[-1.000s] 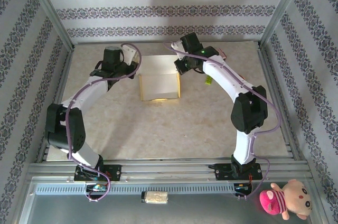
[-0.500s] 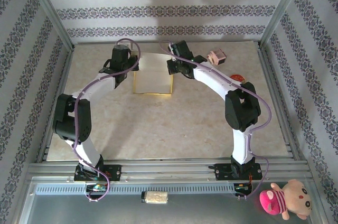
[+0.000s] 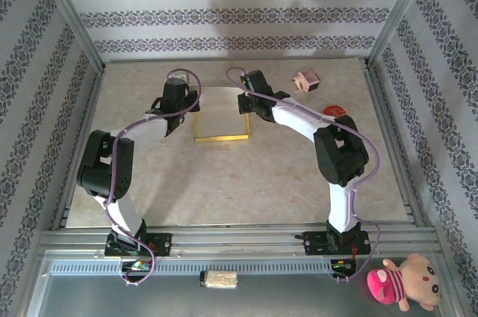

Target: Fold the paper box

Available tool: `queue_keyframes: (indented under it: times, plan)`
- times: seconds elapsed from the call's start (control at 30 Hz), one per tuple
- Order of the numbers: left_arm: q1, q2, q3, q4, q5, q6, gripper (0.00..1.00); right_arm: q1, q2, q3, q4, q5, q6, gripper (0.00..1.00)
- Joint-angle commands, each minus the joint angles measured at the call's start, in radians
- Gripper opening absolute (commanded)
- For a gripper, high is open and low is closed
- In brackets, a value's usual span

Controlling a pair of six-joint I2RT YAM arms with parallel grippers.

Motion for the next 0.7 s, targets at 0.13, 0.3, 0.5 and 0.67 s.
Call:
queue_keyframes:
  times: [0.13, 0.3, 0.5, 0.67]
  plan:
    - [-0.002, -0.013, -0.076, 0.029, 0.039, -0.11, 0.0, 0.018, -0.008, -0.061, 0.053, 0.028, 0.046, 0.0]
    - [-0.002, -0.022, -0.101, 0.015, 0.076, -0.167, 0.0, 0.019, -0.022, -0.09, 0.05, 0.029, 0.036, 0.0]
    - [-0.002, -0.027, -0.13, -0.019, 0.1, -0.268, 0.0, 0.022, -0.027, -0.111, 0.048, 0.04, 0.033, 0.0]
    - [-0.001, -0.031, -0.169, -0.011, 0.119, -0.302, 0.0, 0.029, -0.024, -0.115, 0.048, 0.041, 0.035, 0.0]
